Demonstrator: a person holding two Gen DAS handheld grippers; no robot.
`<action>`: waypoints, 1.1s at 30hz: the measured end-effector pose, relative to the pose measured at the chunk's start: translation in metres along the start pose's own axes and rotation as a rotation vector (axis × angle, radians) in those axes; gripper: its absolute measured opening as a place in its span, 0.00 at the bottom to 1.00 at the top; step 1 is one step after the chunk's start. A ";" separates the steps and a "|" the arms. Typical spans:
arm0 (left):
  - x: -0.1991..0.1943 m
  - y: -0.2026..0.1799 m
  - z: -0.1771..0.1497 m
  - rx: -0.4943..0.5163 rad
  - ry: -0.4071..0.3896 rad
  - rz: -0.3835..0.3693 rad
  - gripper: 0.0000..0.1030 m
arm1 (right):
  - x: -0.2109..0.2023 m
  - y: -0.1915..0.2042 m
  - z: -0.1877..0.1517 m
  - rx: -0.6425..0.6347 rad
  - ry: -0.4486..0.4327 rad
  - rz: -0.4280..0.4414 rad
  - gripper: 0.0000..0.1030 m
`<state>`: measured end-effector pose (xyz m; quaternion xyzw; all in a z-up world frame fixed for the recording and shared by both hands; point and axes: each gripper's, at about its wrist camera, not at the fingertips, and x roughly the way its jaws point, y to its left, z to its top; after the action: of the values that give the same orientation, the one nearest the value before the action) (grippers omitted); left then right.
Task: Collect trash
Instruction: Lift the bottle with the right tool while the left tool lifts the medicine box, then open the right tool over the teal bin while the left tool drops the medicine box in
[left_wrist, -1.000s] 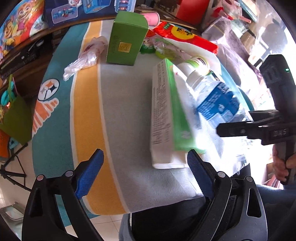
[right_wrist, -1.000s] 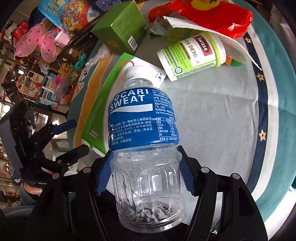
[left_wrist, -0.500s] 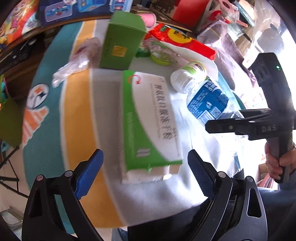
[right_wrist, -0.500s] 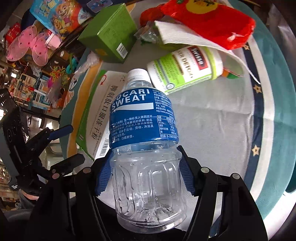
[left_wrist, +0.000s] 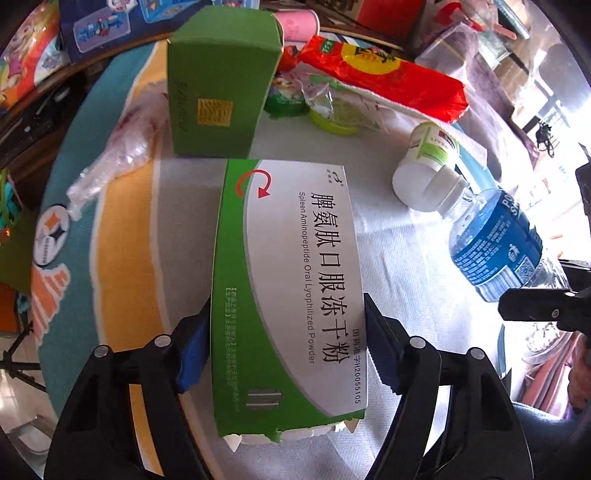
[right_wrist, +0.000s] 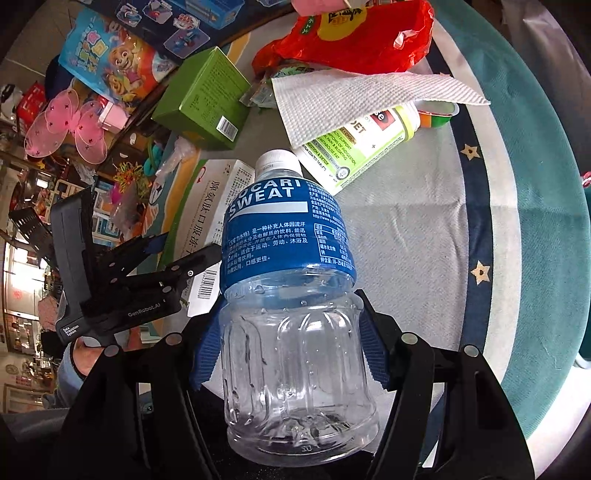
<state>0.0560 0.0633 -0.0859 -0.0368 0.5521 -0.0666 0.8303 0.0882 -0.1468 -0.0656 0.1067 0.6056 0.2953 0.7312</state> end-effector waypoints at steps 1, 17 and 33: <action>-0.006 -0.001 0.001 -0.002 -0.012 0.011 0.71 | -0.005 0.000 0.000 -0.002 -0.012 0.010 0.61; -0.073 -0.148 0.048 0.298 -0.153 -0.122 0.72 | -0.153 -0.107 -0.030 0.213 -0.396 0.011 0.61; 0.057 -0.386 0.067 0.739 0.102 -0.247 0.74 | -0.207 -0.311 -0.131 0.720 -0.525 -0.144 0.61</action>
<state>0.1124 -0.3275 -0.0600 0.2021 0.5227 -0.3619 0.7449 0.0388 -0.5388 -0.0868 0.3834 0.4696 -0.0229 0.7950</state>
